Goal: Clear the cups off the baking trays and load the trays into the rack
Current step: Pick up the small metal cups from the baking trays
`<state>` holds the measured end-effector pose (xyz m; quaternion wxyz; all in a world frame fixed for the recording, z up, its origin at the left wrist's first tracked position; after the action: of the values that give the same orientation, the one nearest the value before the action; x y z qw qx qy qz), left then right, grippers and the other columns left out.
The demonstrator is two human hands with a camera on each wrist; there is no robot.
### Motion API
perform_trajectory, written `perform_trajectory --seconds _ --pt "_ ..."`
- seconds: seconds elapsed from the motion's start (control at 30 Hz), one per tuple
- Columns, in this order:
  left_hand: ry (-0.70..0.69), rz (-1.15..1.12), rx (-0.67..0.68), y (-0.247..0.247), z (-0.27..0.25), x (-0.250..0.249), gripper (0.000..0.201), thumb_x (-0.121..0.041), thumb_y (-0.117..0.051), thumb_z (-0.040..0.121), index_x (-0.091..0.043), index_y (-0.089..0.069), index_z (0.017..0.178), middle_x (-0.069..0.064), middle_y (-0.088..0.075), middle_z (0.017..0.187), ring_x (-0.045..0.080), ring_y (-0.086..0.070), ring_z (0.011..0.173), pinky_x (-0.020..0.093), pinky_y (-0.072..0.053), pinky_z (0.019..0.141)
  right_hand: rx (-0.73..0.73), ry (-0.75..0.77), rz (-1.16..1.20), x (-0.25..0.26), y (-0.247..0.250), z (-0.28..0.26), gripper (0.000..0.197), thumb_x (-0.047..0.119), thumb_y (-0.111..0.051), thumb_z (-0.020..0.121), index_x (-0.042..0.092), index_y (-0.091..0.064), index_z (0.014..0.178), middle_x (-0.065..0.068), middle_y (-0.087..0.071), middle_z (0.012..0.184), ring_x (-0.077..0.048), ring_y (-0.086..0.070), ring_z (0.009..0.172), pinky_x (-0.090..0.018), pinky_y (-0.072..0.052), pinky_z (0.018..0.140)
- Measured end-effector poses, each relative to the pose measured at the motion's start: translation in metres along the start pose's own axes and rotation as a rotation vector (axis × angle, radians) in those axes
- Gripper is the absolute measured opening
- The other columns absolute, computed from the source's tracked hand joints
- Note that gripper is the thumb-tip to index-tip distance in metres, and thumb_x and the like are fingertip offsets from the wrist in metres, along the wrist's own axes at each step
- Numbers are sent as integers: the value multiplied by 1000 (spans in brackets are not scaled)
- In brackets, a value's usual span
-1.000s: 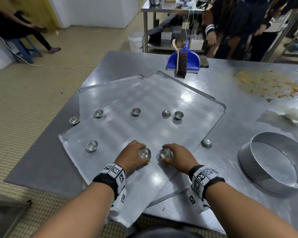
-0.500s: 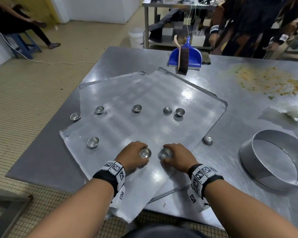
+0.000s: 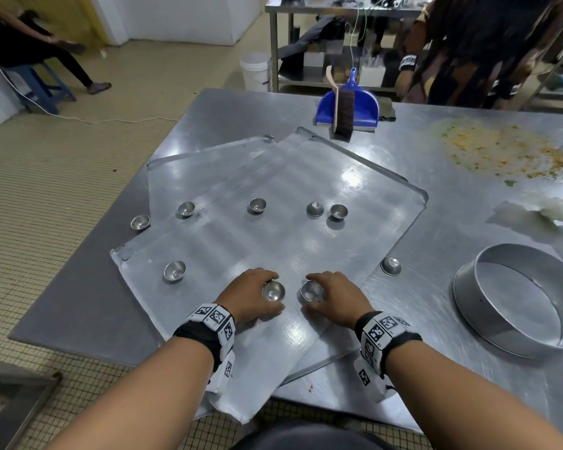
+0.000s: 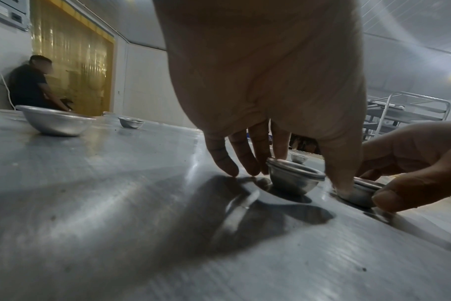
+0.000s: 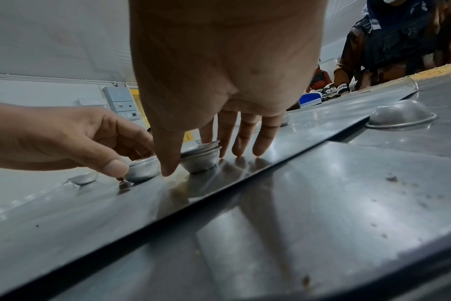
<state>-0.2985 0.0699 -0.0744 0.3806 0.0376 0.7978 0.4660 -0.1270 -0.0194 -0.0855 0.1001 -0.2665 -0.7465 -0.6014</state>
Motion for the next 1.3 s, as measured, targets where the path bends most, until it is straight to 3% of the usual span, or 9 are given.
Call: perform_trajectory --seconds 0.2,0.37,0.53,0.73,1.0,1.2,1.3 --pt "22 -35 -26 5 0 -2 66 -66 -65 86 -23 -59 137 -5 -60 135 14 -57 121 33 -47 103 -12 -3 45 -2 1 0 71 60 -74 79 30 -54 140 3 -59 135 -19 -48 127 -33 -43 99" --pt "40 -110 -56 12 0 1 65 -73 -43 90 -23 -68 123 -7 -68 120 15 -63 112 32 -50 95 -26 -1 79 0 6 1 62 62 -66 86 28 -57 137 2 -60 134 -18 -50 126 -32 -42 100" --pt "66 -96 -127 34 7 5 40 -46 -64 96 -21 -66 128 -5 -67 117 13 -64 103 31 -51 94 -121 -11 78 -1 34 18 51 59 -59 93 25 -63 130 2 -64 127 -16 -58 116 -34 -47 95" --pt "37 -52 -151 66 40 0 33 -46 -65 94 -24 -69 119 -8 -68 104 11 -65 88 33 -54 88 -258 -40 17 -12 91 50 38 51 -63 93 26 -69 121 5 -71 119 -17 -65 106 -37 -53 89" --pt "-43 34 -95 79 104 -29 36 -41 -65 95 -24 -64 126 -6 -65 108 13 -61 87 32 -52 87 -295 -144 18 -39 132 88 30 42 -67 91 26 -69 116 1 -71 115 -24 -66 103 -35 -51 82" --pt "-77 61 -20 61 158 -49 44 -38 -67 95 -23 -59 135 1 -64 122 13 -55 96 30 -46 91 -203 -220 21 -64 129 122 47 45 -66 89 23 -60 129 -5 -62 126 -28 -61 111 -38 -49 88" --pt "-88 91 11 52 184 -54 50 -39 -67 94 -24 -55 140 1 -62 128 18 -60 110 33 -46 96 -153 -226 -2 -75 124 137 52 48 -66 90 23 -55 134 -6 -58 130 -29 -59 114 -38 -48 89"
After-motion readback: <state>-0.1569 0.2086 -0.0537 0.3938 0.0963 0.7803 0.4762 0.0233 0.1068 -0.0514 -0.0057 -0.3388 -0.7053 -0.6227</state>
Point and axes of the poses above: each hand's wrist, its own z-axis towards the middle knuckle, its own y-axis out of the back of the hand, x = y × z, the point moved 8 cm from there along z, towards the middle knuckle
